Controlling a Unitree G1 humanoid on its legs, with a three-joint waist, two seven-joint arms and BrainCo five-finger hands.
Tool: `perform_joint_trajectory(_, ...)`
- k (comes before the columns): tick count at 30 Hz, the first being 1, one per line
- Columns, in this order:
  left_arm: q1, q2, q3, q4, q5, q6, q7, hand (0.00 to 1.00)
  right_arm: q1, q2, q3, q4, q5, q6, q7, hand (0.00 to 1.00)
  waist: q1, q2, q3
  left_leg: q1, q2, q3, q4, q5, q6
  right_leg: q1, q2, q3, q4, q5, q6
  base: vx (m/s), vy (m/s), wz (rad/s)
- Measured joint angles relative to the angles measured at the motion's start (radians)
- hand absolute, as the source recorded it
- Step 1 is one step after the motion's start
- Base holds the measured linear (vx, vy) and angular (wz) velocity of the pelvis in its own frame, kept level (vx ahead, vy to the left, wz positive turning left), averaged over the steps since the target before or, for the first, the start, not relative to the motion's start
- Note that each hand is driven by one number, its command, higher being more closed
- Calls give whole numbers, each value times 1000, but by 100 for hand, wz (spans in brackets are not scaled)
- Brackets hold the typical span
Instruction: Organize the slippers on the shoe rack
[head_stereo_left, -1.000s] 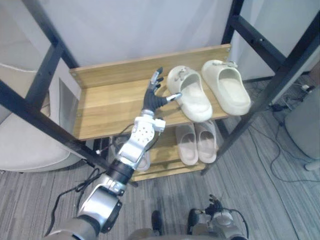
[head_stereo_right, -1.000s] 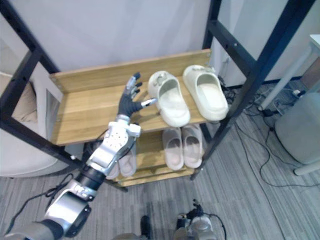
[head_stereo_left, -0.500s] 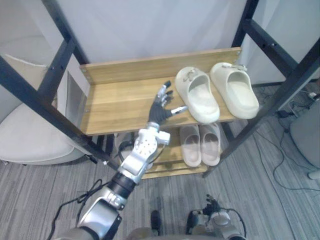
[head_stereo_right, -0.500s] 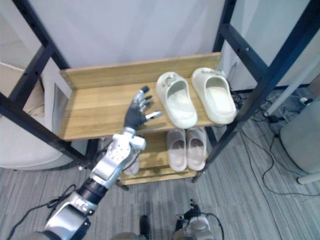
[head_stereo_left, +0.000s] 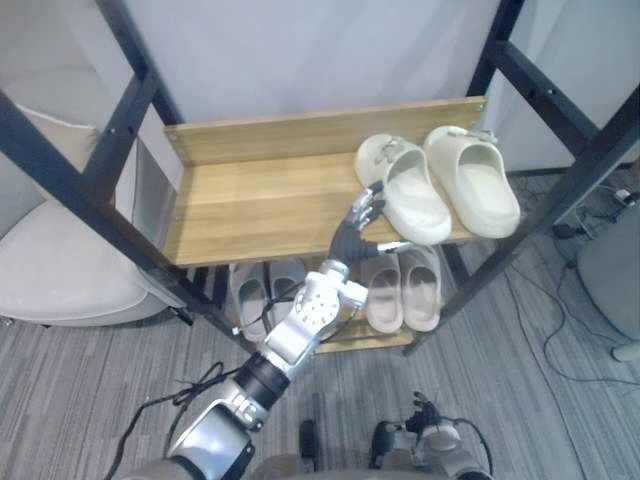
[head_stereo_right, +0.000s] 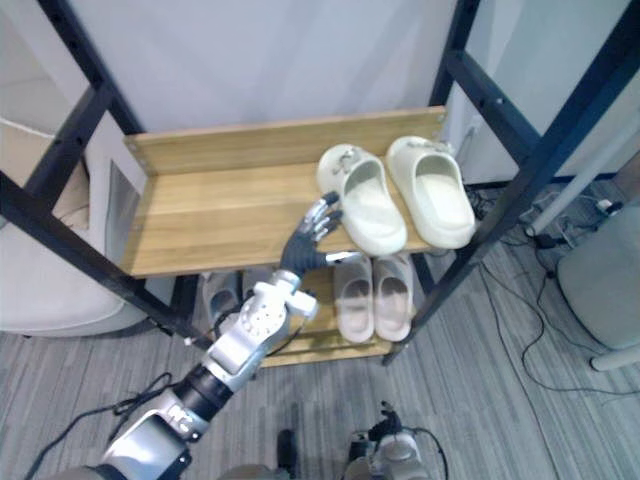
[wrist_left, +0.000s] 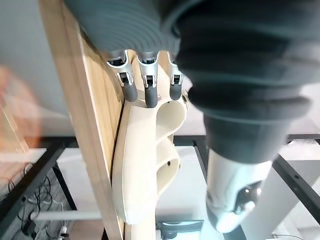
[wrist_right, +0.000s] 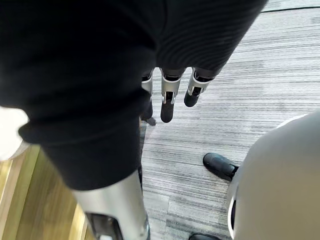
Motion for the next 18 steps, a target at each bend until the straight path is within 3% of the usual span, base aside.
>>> perform_joint_trajectory(18,-104,17,54,78,4,-37,57,0,-16,1,-9,2,5,-4,-9,0,0,-1,-1,-44,-1,65,0,-3,1,-69,0,63,0,20,-2,22,17,-9)
